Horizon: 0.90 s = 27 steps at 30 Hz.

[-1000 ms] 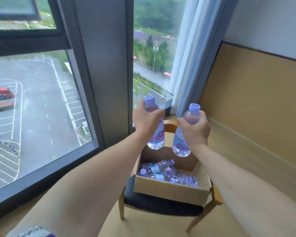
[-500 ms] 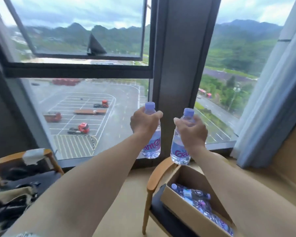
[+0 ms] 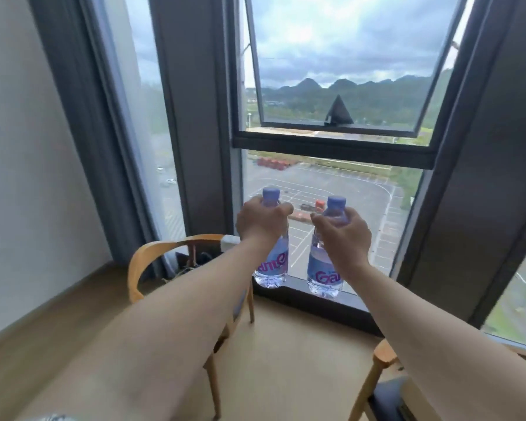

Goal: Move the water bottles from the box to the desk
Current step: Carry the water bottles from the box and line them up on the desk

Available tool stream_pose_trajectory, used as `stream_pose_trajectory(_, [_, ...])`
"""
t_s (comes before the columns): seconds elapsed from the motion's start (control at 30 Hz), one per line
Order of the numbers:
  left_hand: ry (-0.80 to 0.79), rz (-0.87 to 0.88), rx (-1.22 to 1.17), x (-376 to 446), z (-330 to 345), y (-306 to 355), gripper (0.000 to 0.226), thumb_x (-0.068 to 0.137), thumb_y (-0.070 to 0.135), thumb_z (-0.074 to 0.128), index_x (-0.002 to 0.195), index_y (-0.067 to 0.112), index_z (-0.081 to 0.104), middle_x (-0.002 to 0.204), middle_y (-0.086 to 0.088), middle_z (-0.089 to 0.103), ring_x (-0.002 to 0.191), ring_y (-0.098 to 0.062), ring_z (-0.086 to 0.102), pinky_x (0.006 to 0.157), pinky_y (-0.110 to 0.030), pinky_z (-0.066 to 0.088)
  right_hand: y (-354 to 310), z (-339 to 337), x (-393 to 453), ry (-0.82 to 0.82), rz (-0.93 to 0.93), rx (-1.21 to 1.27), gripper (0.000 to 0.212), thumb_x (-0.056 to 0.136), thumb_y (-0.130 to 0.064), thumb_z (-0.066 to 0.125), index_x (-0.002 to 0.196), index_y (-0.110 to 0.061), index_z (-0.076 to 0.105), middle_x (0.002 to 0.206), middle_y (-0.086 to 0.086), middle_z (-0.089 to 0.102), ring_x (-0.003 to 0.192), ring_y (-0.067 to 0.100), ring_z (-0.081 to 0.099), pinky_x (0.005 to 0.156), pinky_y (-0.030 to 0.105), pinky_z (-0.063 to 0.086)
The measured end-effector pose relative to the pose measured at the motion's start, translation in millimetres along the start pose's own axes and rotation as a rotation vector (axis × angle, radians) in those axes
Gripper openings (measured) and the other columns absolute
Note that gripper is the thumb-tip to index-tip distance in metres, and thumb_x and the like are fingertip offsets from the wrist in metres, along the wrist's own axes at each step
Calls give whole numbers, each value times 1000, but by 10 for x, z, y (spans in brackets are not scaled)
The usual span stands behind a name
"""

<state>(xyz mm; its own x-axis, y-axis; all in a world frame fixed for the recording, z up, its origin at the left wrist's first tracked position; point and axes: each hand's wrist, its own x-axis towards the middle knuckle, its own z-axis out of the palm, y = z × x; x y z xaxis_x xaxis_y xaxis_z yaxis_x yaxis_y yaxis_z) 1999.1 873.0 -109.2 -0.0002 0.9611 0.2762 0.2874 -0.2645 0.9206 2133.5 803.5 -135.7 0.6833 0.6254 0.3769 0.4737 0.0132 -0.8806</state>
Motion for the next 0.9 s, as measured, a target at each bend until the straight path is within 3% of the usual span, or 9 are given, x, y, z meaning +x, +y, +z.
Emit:
stream_pose_trajectory(0.13, [135, -40, -2, 54, -935, -229, 22, 66, 40, 70, 66, 19, 64, 63, 7, 66, 64, -14, 62, 61, -27, 42, -508, 670, -426, -121, -38, 93, 48, 70, -59, 70, 100, -22, 66, 84, -8, 73, 81, 19, 71, 84, 49, 57])
stream_pose_trajectory(0.3, [280, -114, 42, 46, -2226, -613, 25, 64, 43, 72, 71, 19, 65, 74, 2, 71, 76, -23, 70, 75, -44, 60, -1139, 1542, -1185, -272, -69, 164, 57, 68, -65, 68, 107, -23, 66, 84, -9, 72, 84, 17, 71, 83, 49, 58])
stream_pose_trajectory(0.37, [354, -128, 53, 13, -2753, -773, 22, 67, 42, 73, 70, 20, 66, 71, 5, 71, 72, -18, 70, 68, -37, 60, -1388, 1875, -1539, -332, -76, 201, 53, 69, -64, 69, 103, -24, 66, 79, -10, 71, 78, 13, 70, 78, 46, 59])
stream_pose_trajectory(0.47, [486, -148, 110, -70, -3664, -998, 24, 66, 42, 72, 66, 19, 65, 62, 9, 67, 64, -14, 65, 56, -24, 42, -1821, 2411, -2143, -411, -114, 253, 44, 68, -64, 69, 89, -26, 64, 72, -8, 69, 69, 11, 68, 67, 37, 56])
stream_pose_trajectory(0.67, [651, -252, 187, -410, -5304, -1519, 28, 64, 45, 71, 68, 19, 63, 66, 7, 67, 66, -17, 65, 61, -27, 49, -2540, 3378, -3359, -609, -121, 328, 37, 70, -59, 72, 83, -26, 63, 68, -12, 69, 66, 5, 67, 70, 36, 58])
stream_pose_trajectory(0.8, [783, -333, 159, -744, -6240, -1833, 31, 57, 47, 68, 72, 20, 66, 68, 7, 70, 69, -17, 67, 65, -29, 52, -2924, 3946, -4195, -773, -118, 372, 37, 66, -55, 72, 79, -22, 63, 70, -8, 70, 69, 14, 69, 73, 39, 58])
stream_pose_trajectory(0.9, [900, -390, 138, -1057, -6870, -2061, 30, 57, 46, 70, 73, 21, 66, 70, 7, 70, 72, -18, 68, 68, -31, 54, -3193, 4308, -4815, -912, -131, 394, 33, 66, -54, 70, 77, -24, 62, 69, -12, 69, 65, 9, 67, 69, 34, 55])
